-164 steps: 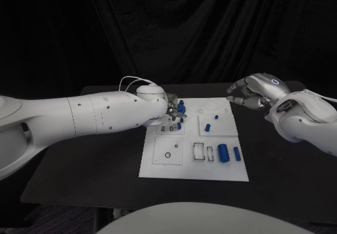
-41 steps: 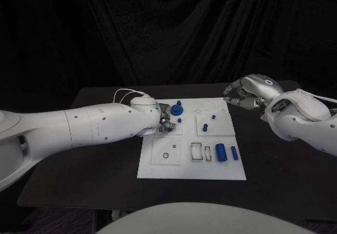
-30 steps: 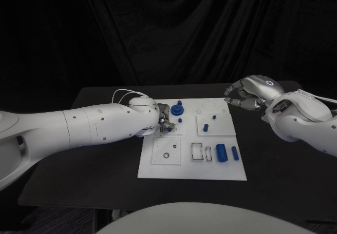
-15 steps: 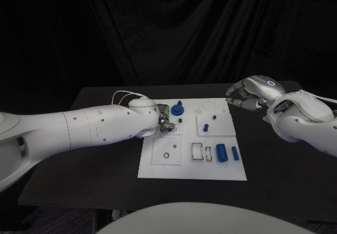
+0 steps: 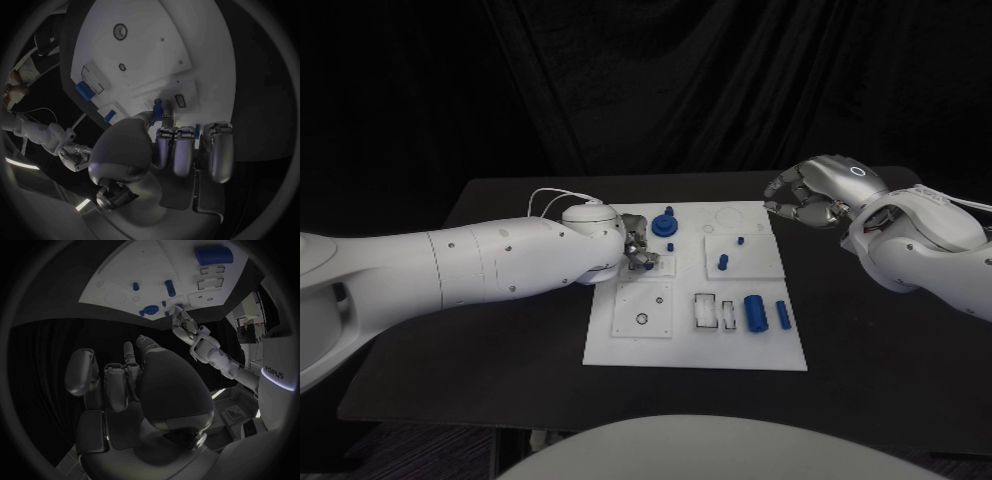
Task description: Assemble the parts on the task board
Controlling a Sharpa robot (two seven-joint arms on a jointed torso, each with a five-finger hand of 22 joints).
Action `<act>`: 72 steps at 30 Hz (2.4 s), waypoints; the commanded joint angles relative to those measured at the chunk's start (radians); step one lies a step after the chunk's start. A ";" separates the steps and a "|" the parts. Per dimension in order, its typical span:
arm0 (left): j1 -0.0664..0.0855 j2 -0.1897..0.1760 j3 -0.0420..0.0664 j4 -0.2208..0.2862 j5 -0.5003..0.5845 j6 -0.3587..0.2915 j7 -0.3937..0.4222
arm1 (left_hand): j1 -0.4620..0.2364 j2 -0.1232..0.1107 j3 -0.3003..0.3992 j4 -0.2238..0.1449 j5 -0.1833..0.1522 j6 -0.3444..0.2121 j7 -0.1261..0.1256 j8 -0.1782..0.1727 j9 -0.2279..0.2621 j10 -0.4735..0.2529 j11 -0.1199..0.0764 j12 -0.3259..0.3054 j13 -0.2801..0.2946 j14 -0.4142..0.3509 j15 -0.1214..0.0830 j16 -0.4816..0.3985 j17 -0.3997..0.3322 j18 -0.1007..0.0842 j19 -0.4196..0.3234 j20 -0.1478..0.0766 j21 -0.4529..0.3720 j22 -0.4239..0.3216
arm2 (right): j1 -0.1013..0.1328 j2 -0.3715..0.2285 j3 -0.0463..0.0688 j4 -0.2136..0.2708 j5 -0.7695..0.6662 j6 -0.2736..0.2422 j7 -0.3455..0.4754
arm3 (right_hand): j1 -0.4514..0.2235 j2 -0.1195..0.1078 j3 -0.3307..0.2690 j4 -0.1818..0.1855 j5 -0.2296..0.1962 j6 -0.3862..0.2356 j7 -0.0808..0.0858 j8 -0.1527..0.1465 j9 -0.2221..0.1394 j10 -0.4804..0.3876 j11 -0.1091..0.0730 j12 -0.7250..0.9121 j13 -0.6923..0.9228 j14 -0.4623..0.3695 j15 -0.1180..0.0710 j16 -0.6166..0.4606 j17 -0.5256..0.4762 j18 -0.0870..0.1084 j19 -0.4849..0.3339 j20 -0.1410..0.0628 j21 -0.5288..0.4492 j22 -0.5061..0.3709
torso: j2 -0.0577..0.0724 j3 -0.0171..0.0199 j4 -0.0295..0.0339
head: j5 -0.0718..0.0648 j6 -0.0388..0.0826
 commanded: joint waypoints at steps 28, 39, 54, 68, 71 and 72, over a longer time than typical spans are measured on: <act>-0.027 0.000 -0.003 0.006 0.001 -0.036 0.018 | -0.026 -0.002 0.035 -0.008 -0.040 0.008 0.000 -0.015 0.008 0.102 0.003 -0.001 0.262 0.107 -0.001 0.003 0.263 -0.001 -0.005 0.000 -0.010 0.120 | -0.006 -0.001 0.001 -0.002 -0.003 0.014 -0.026 | 0.007 0.000 0.004 -0.003 0.004 0.005 0.001 -0.006 -0.002 -0.007 -0.001 -0.006 0.108 0.058 -0.002 -0.006 0.188 0.013 -0.010 0.000 -0.010 0.148 | -0.001 0.0001 -0.0007 | 0.001 0.000; -0.030 -0.030 -0.003 0.037 0.001 -0.125 0.040 | -0.020 -0.015 0.066 -0.023 -0.004 0.017 -0.002 -0.019 0.017 0.102 0.001 -0.001 0.262 0.107 -0.003 0.003 0.263 -0.002 -0.001 -0.001 -0.008 0.125 | -0.006 -0.007 0.001 0.000 -0.003 0.010 -0.025 | 0.007 0.000 0.004 -0.003 0.004 0.005 0.001 -0.006 -0.002 -0.007 -0.001 -0.006 0.108 0.058 -0.002 -0.006 0.188 0.013 -0.010 0.000 -0.010 0.148 | 0.000 0.0000 -0.0011 | -0.001 0.000; -0.031 -0.043 -0.003 0.053 0.001 -0.202 0.078 | -0.046 -0.019 0.072 -0.005 -0.019 0.020 0.001 -0.024 0.021 0.102 0.003 -0.001 0.262 0.107 -0.002 0.003 0.263 -0.002 -0.002 -0.001 -0.010 0.125 | -0.008 -0.006 0.001 0.000 -0.003 0.013 -0.026 | 0.007 0.000 0.005 -0.002 0.005 0.006 0.002 -0.006 -0.003 -0.007 -0.001 -0.006 0.109 0.058 -0.001 -0.006 0.188 0.013 -0.010 0.000 -0.011 0.148 | 0.000 0.0000 -0.0005 | 0.000 0.000; -0.051 -0.045 -0.003 0.043 0.001 -0.253 0.089 | -0.081 -0.016 0.066 0.006 -0.064 0.021 0.005 -0.035 0.027 0.102 0.006 -0.001 0.262 0.107 0.001 0.003 0.263 -0.001 -0.004 0.001 -0.014 0.123 | -0.008 -0.006 0.001 0.002 -0.003 0.016 -0.028 | 0.007 0.000 0.005 -0.002 0.005 0.006 0.002 -0.006 -0.003 -0.007 -0.001 -0.006 0.109 0.058 -0.001 -0.006 0.188 0.013 -0.010 0.000 -0.011 0.148 | 0.000 0.0001 -0.0003 | 0.001 0.000; -0.057 -0.044 -0.003 0.041 0.001 -0.265 0.093 | -0.081 -0.015 0.066 0.006 -0.065 0.021 0.005 -0.035 0.027 0.102 0.006 -0.001 0.262 0.107 0.001 0.003 0.263 -0.001 -0.004 0.001 -0.015 0.123 | -0.008 -0.007 0.001 0.002 -0.003 0.017 -0.028 | 0.005 0.000 0.005 -0.001 0.005 0.006 0.002 -0.007 -0.003 -0.006 -0.001 -0.006 0.109 0.058 -0.001 -0.006 0.188 0.013 -0.011 0.000 -0.013 0.148 | 0.000 0.0002 -0.0007 | 0.001 0.000; -0.058 -0.044 -0.003 0.040 0.001 -0.270 0.094 | -0.081 -0.015 0.066 0.006 -0.065 0.021 0.005 -0.035 0.027 0.102 0.006 -0.001 0.262 0.107 0.001 0.003 0.263 -0.001 -0.005 0.001 -0.015 0.123 | -0.008 -0.008 0.001 0.002 -0.003 0.017 -0.028 | 0.005 0.000 0.005 -0.001 0.005 0.006 0.002 -0.007 -0.003 -0.006 -0.001 -0.006 0.109 0.058 -0.001 -0.006 0.188 0.013 -0.011 0.000 -0.013 0.148 | 0.000 0.0001 -0.0007 | 0.001 0.000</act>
